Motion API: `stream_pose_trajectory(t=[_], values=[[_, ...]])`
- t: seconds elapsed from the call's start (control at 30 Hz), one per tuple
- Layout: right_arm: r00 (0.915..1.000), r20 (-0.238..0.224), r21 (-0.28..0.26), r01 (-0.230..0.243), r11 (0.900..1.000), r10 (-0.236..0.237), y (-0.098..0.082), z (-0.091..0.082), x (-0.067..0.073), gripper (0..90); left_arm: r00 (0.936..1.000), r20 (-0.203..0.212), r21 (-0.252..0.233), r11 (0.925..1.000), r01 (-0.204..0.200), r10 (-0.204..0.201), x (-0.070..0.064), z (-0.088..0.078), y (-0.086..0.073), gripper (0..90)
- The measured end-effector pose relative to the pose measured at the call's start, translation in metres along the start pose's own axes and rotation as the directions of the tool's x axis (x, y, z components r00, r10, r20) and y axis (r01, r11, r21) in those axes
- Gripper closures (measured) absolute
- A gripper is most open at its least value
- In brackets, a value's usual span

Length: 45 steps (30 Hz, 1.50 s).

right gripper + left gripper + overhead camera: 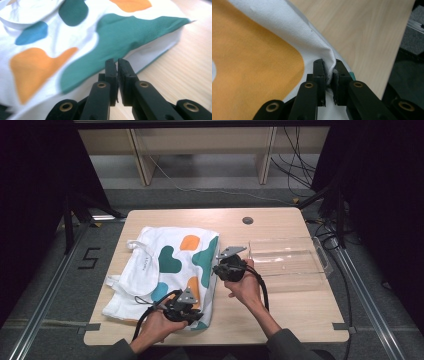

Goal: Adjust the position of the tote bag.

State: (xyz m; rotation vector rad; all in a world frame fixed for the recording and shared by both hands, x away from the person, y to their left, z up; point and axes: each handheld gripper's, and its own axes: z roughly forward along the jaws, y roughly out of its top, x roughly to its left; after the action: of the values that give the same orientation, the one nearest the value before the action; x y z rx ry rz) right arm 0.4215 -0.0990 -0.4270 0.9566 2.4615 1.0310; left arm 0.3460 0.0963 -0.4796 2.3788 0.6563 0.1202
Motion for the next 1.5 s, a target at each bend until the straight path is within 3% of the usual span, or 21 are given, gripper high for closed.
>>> stream_pose_trajectory(t=[0.07, 0.13, 0.3, 0.37, 0.43, 0.47, 0.5, 0.53, 0.57, 0.63, 0.73, 0.77, 0.8, 0.87, 0.93, 1.0, 1.03, 1.13, 1.2, 1.33, 1.5], values=[[0.9998, 0.018, -0.028, 0.002, 1.0, -0.001, -0.002, -0.005, 0.003, 84.8, 0.9999, 0.015, -0.016, 0.9999, 0.005, -0.005, 0.001, -0.001, 0.001, 75.6], [0.9999, -0.002, -0.021, -0.012, 1.0, 0.012, -0.008, -0.021, 0.006, 76.0, 0.995, 0.037, -0.109, 0.9893, 0.097, -0.093, 0.0, -0.016, -0.001, 60.2], [0.9945, -0.03, -0.008, -0.1, 0.995, 0.1, -0.025, -0.025, 0.027, 47.8, 0.9902, 0.043, -0.187, 0.9724, 0.139, -0.133, 0.011, -0.053, -0.009, 43.9], [0.9912, -0.049, 0.005, -0.123, 0.992, 0.123, -0.027, -0.022, 0.039, 40.6, 0.987, -0.033, -0.208, 0.9669, 0.147, -0.157, 0.027, -0.078, -0.025, 41.3], [0.9873, -0.083, 0.043, -0.132, 0.99, 0.135, -0.028, -0.017, 0.052, 37.2, 0.9816, -0.113, -0.188, 0.9734, 0.131, -0.154, 0.041, -0.091, -0.04, 40.8], [0.9884, -0.09, 0.042, -0.119, 0.992, 0.123, -0.029, -0.011, 0.057, 36.3, 0.9709, -0.149, -0.19, 0.969, 0.158, -0.188, 0.046, -0.095, -0.047, 40.4], [0.9832, -0.112, 0.071, -0.137, 0.988, 0.144, -0.029, -0.007, 0.064, 34.0, 0.9709, -0.149, -0.19, 0.969, 0.158, -0.188, 0.046, -0.095, -0.047, 39.8], [0.9861, -0.111, 0.103, -0.112, 0.988, 0.124, -0.028, -0.003, 0.066, 30.7, 0.9574, -0.196, -0.182, 0.9673, 0.176, -0.212, 0.057, -0.104, -0.062, 38.5], [0.9875, -0.112, 0.125, -0.097, 0.987, 0.111, -0.029, 0.003, 0.07, 31.7, 0.9574, -0.196, -0.182, 0.9673, 0.176, -0.212, 0.057, -0.104, -0.062, 37.8], [0.9949, -0.078, 0.186, -0.049, 0.981, 0.064, -0.032, 0.012, 0.075, 43.2, 0.9296, -0.222, -0.234, 0.9417, 0.242, -0.294, 0.067, -0.113, -0.076, 36.0], [0.9932, -0.115, 0.22, 0.009, 0.975, 0.017, -0.038, 0.019, 0.072, 73.5, 0.9001, -0.291, -0.248, 0.9343, 0.256, -0.324, 0.081, -0.127, -0.088, 33.6], [0.9932, -0.115, 0.22, 0.009, 0.975, 0.017, -0.038, 0.019, 0.072, 73.5, 0.9001, -0.291, -0.248, 0.9343, 0.256, -0.324, 0.081, -0.127, -0.088, 33.0], [0.9873, -0.159, 0.227, 0.031, 0.973, 0.005, -0.04, 0.02, 0.067, 85.1, 0.8743, -0.315, -0.274, 0.9175, 0.289, -0.369, 0.092, -0.138, -0.096, 33.0], [0.9864, -0.164, 0.233, 0.045, 0.971, -0.007, -0.039, 0.02, 0.064, 86.5, 0.8654, -0.33, -0.26, 0.9177, 0.301, -0.377, 0.098, -0.146, -0.101, 33.0], [0.9862, -0.162, 0.238, 0.073, 0.969, -0.034, -0.039, 0.02, 0.056, 87.8, 0.8195, -0.362, -0.277, 0.8908, 0.36, -0.444, 0.112, -0.158, -0.119, 33.1], [0.9897, -0.139, 0.243, 0.068, 0.968, -0.035, -0.039, 0.019, 0.047, 88.0, 0.8095, -0.371, -0.258, 0.8878, 0.381, -0.455, 0.117, -0.161, -0.125, 33.1], [0.9921, -0.12, 0.246, 0.065, 0.967, -0.036, -0.04, 0.019, 0.043, 88.1, 0.786, -0.361, -0.256, 0.8638, 0.434, -0.502, 0.124, -0.161, -0.137, 33.1], [0.9947, -0.091, 0.242, 0.068, 0.968, -0.048, -0.039, 0.02, 0.035, 88.1, 0.7886, -0.366, -0.186, 0.8692, 0.458, -0.494, 0.13, -0.16, -0.147, 33.4], [0.997, -0.065, 0.248, 0.057, 0.967, -0.042, -0.038, 0.021, 0.028, 88.1, 0.8048, -0.335, -0.152, 0.871, 0.467, -0.49, 0.134, -0.156, -0.155, 33.7], [0.9971, -0.039, 0.264, 0.074, 0.962, -0.065, -0.036, 0.024, 0.022, 88.1, 0.826, -0.359, -0.104, 0.898, 0.428, -0.435, 0.133, -0.147, -0.154, 34.9], [0.9945, -0.014, 0.275, 0.103, 0.956, -0.104, -0.034, 0.031, 0.015, 88.2, 0.8282, -0.409, -0.043, 0.9145, 0.402, -0.384, 0.14, -0.147, -0.157, 36.8]])
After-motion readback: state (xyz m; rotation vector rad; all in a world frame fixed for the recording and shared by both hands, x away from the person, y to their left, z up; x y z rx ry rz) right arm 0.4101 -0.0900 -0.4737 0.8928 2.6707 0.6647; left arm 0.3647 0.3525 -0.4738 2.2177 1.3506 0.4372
